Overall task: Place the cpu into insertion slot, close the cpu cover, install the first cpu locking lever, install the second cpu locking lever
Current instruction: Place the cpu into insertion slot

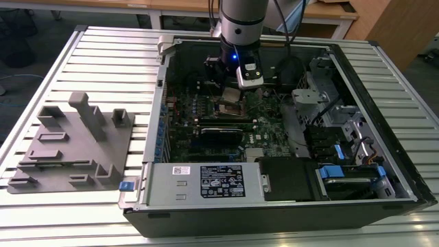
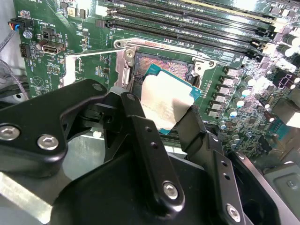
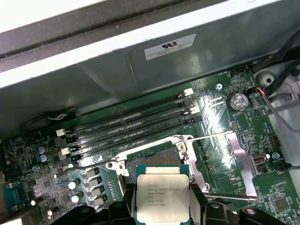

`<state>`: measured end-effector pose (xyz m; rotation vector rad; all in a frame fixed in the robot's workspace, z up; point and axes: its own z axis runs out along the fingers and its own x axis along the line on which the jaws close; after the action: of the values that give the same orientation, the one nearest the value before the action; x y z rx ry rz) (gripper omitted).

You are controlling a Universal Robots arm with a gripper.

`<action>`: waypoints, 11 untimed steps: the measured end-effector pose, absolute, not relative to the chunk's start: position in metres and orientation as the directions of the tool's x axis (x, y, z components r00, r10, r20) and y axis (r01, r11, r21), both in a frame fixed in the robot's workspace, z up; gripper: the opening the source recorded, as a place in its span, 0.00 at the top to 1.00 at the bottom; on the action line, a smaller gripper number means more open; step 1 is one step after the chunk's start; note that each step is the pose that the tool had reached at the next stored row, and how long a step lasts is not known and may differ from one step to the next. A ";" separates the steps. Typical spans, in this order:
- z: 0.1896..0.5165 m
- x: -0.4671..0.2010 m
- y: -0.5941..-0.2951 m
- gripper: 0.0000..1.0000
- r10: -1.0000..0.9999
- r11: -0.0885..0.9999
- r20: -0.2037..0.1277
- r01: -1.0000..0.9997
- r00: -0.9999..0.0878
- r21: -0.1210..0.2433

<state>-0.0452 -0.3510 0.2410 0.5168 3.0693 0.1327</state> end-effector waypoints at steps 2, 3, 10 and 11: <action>0.241 -0.045 -0.351 0.46 0.328 0.941 -0.012 0.326 -0.945 0.088; 0.241 -0.045 -0.351 0.46 0.329 0.941 -0.012 0.327 -0.944 0.088; 0.241 -0.045 -0.351 0.46 0.363 0.929 -0.012 0.361 -0.932 0.088; 0.241 -0.045 -0.351 0.46 0.367 0.927 -0.012 0.364 -0.930 0.088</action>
<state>-0.0452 -0.3510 0.2410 0.5798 3.0564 0.1316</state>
